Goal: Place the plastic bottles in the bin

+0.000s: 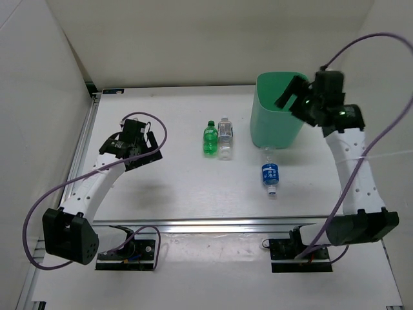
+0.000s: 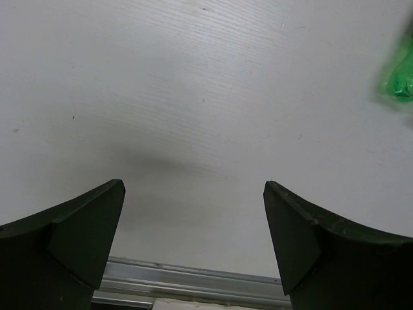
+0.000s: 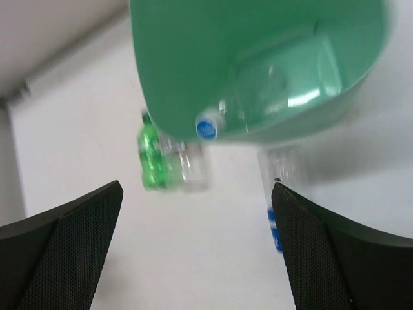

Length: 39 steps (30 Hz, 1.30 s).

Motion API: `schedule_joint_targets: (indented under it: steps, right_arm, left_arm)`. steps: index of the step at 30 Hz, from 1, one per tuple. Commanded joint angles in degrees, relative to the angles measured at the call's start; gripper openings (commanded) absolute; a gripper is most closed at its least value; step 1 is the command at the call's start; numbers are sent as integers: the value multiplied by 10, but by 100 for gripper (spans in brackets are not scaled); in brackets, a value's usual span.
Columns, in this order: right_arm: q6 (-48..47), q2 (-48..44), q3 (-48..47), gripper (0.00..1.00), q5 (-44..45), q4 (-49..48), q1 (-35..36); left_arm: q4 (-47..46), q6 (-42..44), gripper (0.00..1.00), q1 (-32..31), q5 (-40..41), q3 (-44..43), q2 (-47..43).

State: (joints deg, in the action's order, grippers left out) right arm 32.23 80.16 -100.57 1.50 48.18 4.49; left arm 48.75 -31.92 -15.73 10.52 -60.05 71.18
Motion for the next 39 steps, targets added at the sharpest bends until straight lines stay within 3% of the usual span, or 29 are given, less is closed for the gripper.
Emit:
schedule_joint_targets:
  steps: [1,10,23,26,29,33,34,36,39]
  right_arm:
    - [-37,-14,118,100,61,2,71]
    - [-51,-57,380,100,93,-54,122]
    - [-86,102,412,100,104,-120,146]
    - [-81,107,427,93,110,-120,146]
    - [-74,102,443,79,110,-120,146]
    - [-60,84,457,54,115,-102,146]
    - [-55,72,457,43,115,-92,146]
    - [-36,39,443,34,137,-51,160]
    - [-29,-17,416,34,150,-16,190]
  left_arm:
    - [-16,11,100,-3,-6,-28,10]
    - [-15,-8,100,-3,-40,-17,-1]
    - [15,5,100,-3,-30,-3,-6]
    - [20,11,100,-3,-24,-9,-6]
    - [20,11,100,-3,-18,-9,-6]
    - [20,11,100,-3,-18,-4,-11]
    - [20,11,100,-3,-18,-4,-11]
    - [20,11,100,-3,-18,-4,-11]
    - [20,5,100,-3,-18,1,-11]
